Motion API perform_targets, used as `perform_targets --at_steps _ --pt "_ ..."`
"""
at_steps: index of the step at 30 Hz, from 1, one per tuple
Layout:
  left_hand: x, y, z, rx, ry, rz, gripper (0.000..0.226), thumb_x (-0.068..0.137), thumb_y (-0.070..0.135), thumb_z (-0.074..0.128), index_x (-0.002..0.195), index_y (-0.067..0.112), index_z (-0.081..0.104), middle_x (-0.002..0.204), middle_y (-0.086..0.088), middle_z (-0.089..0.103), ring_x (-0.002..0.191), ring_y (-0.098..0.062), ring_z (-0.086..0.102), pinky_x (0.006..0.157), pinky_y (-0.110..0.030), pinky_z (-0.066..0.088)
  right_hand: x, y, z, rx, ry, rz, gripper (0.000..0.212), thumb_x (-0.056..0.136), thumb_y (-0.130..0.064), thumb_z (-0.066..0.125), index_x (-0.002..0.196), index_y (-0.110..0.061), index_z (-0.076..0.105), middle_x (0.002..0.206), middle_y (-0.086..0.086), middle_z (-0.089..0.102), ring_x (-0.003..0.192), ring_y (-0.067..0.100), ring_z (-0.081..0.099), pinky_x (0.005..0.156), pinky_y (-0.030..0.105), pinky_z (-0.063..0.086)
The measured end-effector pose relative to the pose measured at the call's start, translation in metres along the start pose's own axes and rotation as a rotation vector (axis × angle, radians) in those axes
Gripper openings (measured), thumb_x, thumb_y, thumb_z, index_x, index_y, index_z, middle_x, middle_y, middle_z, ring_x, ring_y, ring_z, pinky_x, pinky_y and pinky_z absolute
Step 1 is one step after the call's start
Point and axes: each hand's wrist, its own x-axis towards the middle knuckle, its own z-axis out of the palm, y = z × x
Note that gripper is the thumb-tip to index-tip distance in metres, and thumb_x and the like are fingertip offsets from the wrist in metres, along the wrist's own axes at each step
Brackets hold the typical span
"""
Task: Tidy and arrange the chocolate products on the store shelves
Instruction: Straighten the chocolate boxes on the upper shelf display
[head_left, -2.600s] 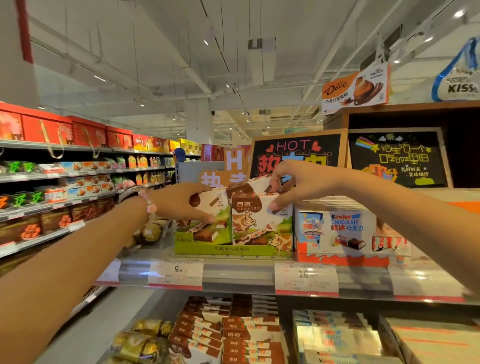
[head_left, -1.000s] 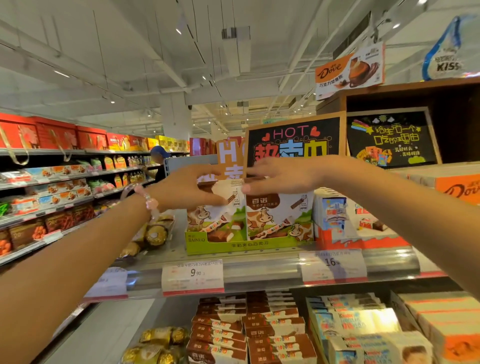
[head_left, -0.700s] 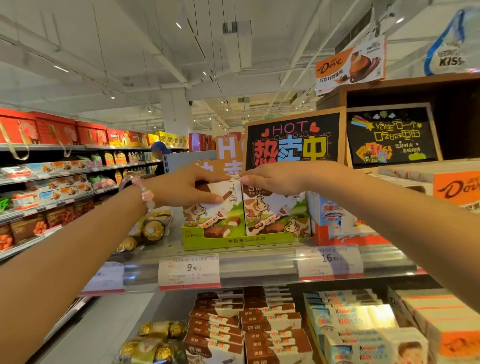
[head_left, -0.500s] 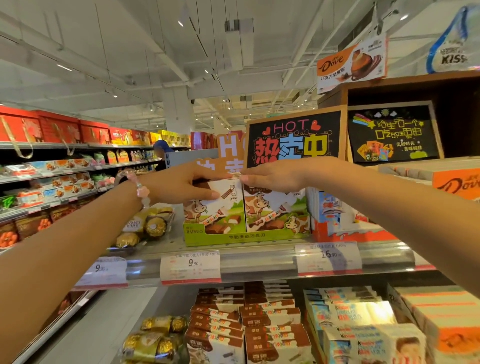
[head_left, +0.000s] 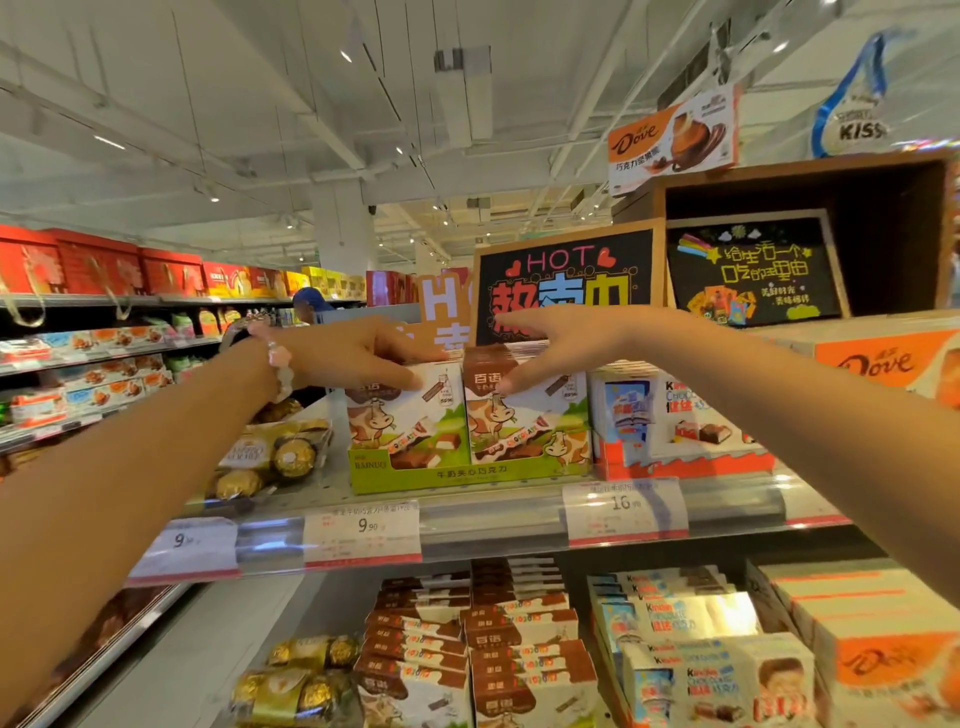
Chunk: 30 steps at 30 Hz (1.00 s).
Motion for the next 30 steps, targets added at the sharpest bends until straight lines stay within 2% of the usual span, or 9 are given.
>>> perform_targets --at_steps 5,7,10,12,16,20,24,27,30 --pt "-0.007 -0.004 0.012 0.001 0.053 0.002 0.043 0.092 0.020 0.055 0.127 0.042 0.045 0.103 0.016 0.064 0.088 -0.005 0.063 0.082 -0.023 0.052 -0.010 0.009 -0.004 -0.011 -0.065 0.120 0.105 0.068 -0.069 0.055 0.151 -0.021 0.014 0.157 -0.001 0.019 0.142 0.019 0.023 0.116 0.038 0.021" --pt "-0.008 -0.009 0.023 -0.061 0.216 -0.036 0.048 0.087 0.021 0.063 0.119 0.051 0.041 0.104 0.024 0.054 0.087 0.001 0.058 0.079 -0.019 0.051 -0.010 0.011 -0.002 -0.026 -0.047 0.168 0.117 0.057 -0.077 0.051 0.151 -0.022 0.011 0.159 -0.001 0.014 0.144 0.020 0.019 0.117 0.040 0.020" --pt "-0.008 -0.024 0.032 -0.311 0.473 -0.161 0.101 0.057 0.031 0.088 0.141 0.030 0.033 0.136 0.009 0.044 0.123 -0.013 0.045 0.098 -0.034 0.043 -0.012 0.020 -0.002 -0.066 -0.047 0.267 0.119 0.056 -0.080 0.052 0.150 -0.017 0.016 0.157 0.003 0.019 0.142 0.025 0.023 0.116 0.044 0.022" --pt "-0.005 -0.031 0.033 -0.647 0.423 -0.206 0.120 0.037 0.030 0.094 0.141 0.013 0.035 0.134 -0.007 0.053 0.116 -0.022 0.056 0.092 -0.040 0.049 -0.012 0.025 -0.004 -0.049 -0.062 0.308 0.114 0.060 -0.079 0.055 0.149 -0.015 0.022 0.155 0.003 0.025 0.139 0.026 0.029 0.114 0.045 0.027" --pt "-0.003 -0.014 0.030 -1.035 0.349 -0.178 0.044 0.079 0.012 0.064 0.122 0.008 0.055 0.111 -0.013 0.067 0.091 -0.022 0.067 0.079 -0.037 0.056 -0.010 0.026 0.000 0.036 -0.055 0.327 0.118 0.051 -0.081 0.059 0.146 -0.019 0.025 0.154 0.001 0.028 0.138 0.025 0.030 0.113 0.048 0.028" --pt "-0.005 -0.009 0.026 -1.270 0.323 -0.139 0.029 0.091 0.015 0.047 0.120 0.008 0.051 0.114 -0.014 0.063 0.093 -0.026 0.067 0.079 -0.038 0.056 -0.006 0.024 0.005 0.016 -0.091 0.313 0.101 0.063 -0.076 0.058 0.142 -0.019 0.032 0.147 0.001 0.036 0.132 0.024 0.037 0.111 0.046 0.030" --pt "-0.009 -0.009 0.028 -1.152 0.316 -0.181 0.017 0.094 0.013 0.043 0.106 0.013 0.056 0.098 -0.007 0.070 0.086 -0.021 0.068 0.080 -0.035 0.054 -0.007 0.024 0.003 0.023 -0.129 0.293 0.104 0.062 -0.077 0.056 0.144 -0.019 0.030 0.149 0.000 0.035 0.134 0.023 0.035 0.112 0.046 0.029" --pt "-0.005 -0.002 0.030 -0.697 0.312 -0.270 0.010 0.090 0.015 0.056 0.094 0.023 0.052 0.088 0.006 0.063 0.082 -0.011 0.058 0.072 -0.027 0.047 -0.009 0.019 -0.004 -0.015 -0.163 0.292 0.108 0.060 -0.075 0.058 0.147 -0.021 0.024 0.152 0.000 0.029 0.136 0.025 0.032 0.114 0.047 0.026" --pt "-0.003 0.006 0.022 0.017 0.205 -0.294 0.070 0.074 0.030 0.076 0.131 0.029 0.036 0.122 0.011 0.046 0.111 -0.012 0.046 0.096 -0.030 0.038 -0.009 0.017 -0.011 0.030 -0.127 0.248 0.109 0.067 -0.061 0.068 0.151 -0.026 0.007 0.159 -0.004 0.007 0.145 0.022 0.013 0.117 0.043 0.015"
